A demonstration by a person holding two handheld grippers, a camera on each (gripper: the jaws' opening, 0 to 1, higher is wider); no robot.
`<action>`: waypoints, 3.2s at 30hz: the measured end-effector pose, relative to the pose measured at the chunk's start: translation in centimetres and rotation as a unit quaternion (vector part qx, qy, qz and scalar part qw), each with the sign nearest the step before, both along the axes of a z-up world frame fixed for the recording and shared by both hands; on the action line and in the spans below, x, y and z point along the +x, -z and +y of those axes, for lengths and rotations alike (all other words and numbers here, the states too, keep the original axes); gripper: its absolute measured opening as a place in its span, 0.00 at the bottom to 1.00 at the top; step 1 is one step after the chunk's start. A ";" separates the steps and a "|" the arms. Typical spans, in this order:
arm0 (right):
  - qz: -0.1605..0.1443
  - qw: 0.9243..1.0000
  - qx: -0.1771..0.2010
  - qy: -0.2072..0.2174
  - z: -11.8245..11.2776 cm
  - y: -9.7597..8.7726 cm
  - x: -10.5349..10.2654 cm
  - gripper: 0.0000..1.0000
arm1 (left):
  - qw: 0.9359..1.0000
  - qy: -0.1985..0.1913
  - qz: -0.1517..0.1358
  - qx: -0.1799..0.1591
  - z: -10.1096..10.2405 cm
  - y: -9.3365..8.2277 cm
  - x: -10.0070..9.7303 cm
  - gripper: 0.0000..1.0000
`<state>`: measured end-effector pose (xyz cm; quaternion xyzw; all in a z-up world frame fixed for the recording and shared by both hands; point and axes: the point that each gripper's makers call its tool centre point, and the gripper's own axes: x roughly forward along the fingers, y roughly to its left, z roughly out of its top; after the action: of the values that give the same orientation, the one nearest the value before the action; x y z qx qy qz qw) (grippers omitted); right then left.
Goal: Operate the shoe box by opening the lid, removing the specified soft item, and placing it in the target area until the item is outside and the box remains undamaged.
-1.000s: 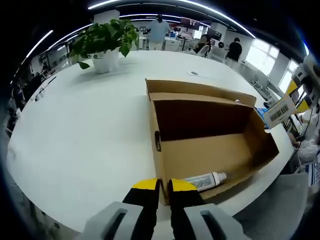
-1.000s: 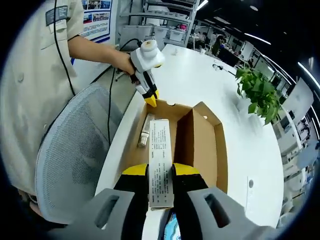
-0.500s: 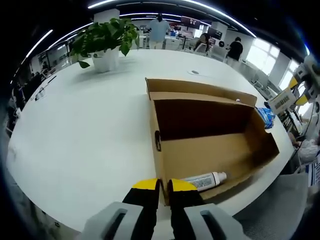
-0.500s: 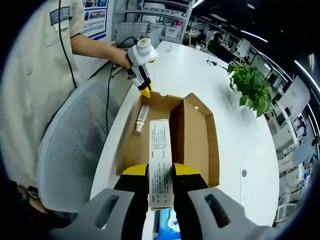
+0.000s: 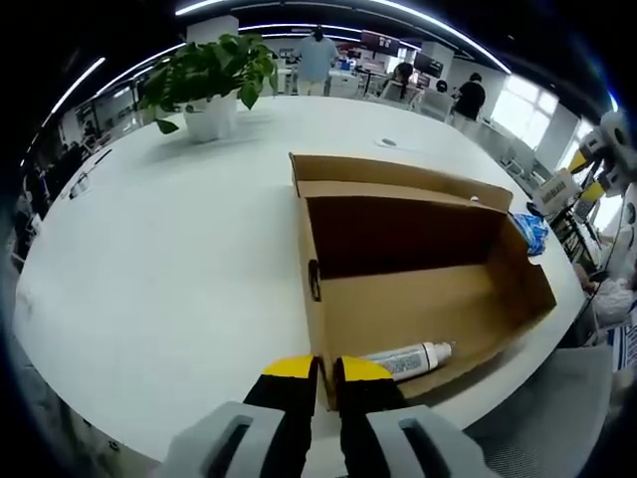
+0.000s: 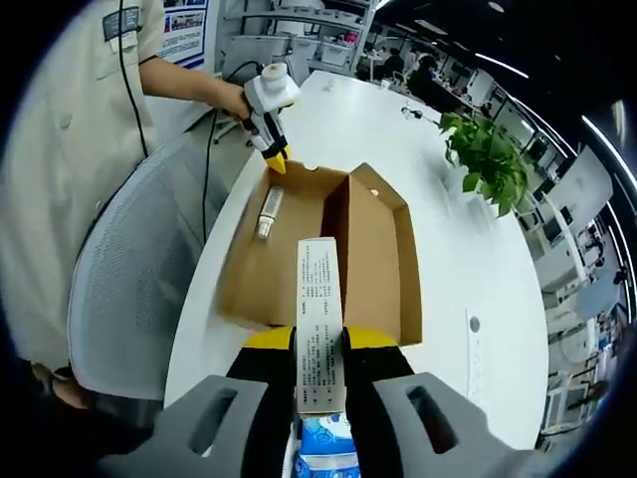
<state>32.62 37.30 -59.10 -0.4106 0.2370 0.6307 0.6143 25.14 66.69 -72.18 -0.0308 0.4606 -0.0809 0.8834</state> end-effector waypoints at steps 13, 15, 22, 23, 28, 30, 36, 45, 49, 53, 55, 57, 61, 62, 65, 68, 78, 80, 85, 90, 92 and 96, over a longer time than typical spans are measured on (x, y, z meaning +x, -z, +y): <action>0.003 0.999 -0.027 0.027 -3.9 1.0 2.4 0.15 | 1.000 -0.004 0.000 -0.003 0.0 0.1 0.1 0.08; 0.003 0.999 -0.031 0.032 -4.5 1.1 2.8 0.15 | 1.000 -0.004 0.000 -0.004 0.0 0.1 0.1 0.08; 0.001 0.997 -0.051 0.053 -7.3 2.0 4.3 0.15 | 1.000 -0.006 0.000 -0.004 0.1 0.1 0.1 0.08; 0.002 0.997 -0.052 0.054 -7.5 2.1 4.4 0.15 | 1.000 -0.007 0.000 -0.004 0.1 0.1 0.1 0.08; 0.000 0.995 -0.067 0.068 -9.3 2.9 5.5 0.15 | 1.000 -0.004 0.001 -0.002 0.1 0.1 0.2 0.08; 0.000 0.995 -0.073 0.072 -10.1 3.2 5.9 0.15 | 1.000 -0.004 0.002 -0.002 0.1 0.1 0.2 0.08; 0.005 0.992 -0.092 0.080 -11.9 4.4 7.2 0.15 | 1.000 -0.008 0.003 0.000 0.1 0.1 0.2 0.07; 0.007 0.990 -0.110 0.086 -13.7 6.0 9.3 0.15 | 1.000 -0.014 0.008 0.003 0.2 0.2 0.2 0.07; 0.003 0.989 -0.117 0.090 -14.7 6.4 10.4 0.15 | 1.000 -0.018 0.013 0.004 0.2 0.2 0.2 0.07; 0.002 0.988 -0.127 0.091 -15.6 6.9 11.4 0.15 | 1.000 -0.020 0.016 0.006 0.1 0.2 0.1 0.06; 0.003 0.987 -0.131 0.092 -16.0 7.2 11.8 0.15 | 1.000 -0.023 0.018 0.006 0.2 0.2 0.1 0.06; 0.005 0.986 -0.137 0.094 -16.6 7.7 12.3 0.15 | 1.000 -0.023 0.019 0.008 0.2 0.2 0.1 0.06; 0.010 0.984 -0.150 0.099 -17.8 8.9 12.9 0.15 | 0.999 -0.027 0.021 0.011 0.1 0.1 0.0 0.06; 0.011 0.983 -0.152 0.099 -17.9 9.1 12.9 0.15 | 0.999 -0.028 0.022 0.012 0.1 0.2 0.0 0.06; 0.013 0.982 -0.156 0.102 -18.1 9.6 13.0 0.15 | 0.999 -0.030 0.025 0.013 0.2 0.2 0.1 0.06; 0.017 0.981 -0.160 0.105 -18.5 10.3 13.1 0.15 | 0.999 -0.031 0.027 0.016 0.2 0.2 0.1 0.06; 0.023 0.975 -0.191 0.111 -20.7 12.7 13.2 0.15 | 0.999 -0.035 0.031 0.020 0.1 0.2 -0.1 0.05; 0.022 0.974 -0.196 0.112 -21.4 13.0 13.5 0.16 | 0.999 -0.035 0.033 0.020 0.1 0.2 -0.1 0.05; 0.024 0.971 -0.208 0.116 -22.6 13.7 13.6 0.16 | 0.999 -0.032 0.035 0.023 0.1 0.3 0.0 0.05; 0.025 0.969 -0.218 0.116 -23.3 14.1 13.6 0.16 | 0.999 -0.029 0.037 0.025 0.1 0.3 0.0 0.06; 0.023 0.968 -0.225 0.111 -23.7 14.3 13.6 0.16 | 0.999 -0.029 0.038 0.025 0.1 0.3 0.0 0.06; 0.023 0.965 -0.239 0.110 -24.5 14.8 13.5 0.16 | 0.999 -0.026 0.038 0.027 0.0 0.3 0.0 0.06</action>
<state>46.13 12.82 -73.89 -0.5021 0.4388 0.4937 0.5582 25.12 66.71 -72.47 -0.0215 0.4953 -0.0441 0.8673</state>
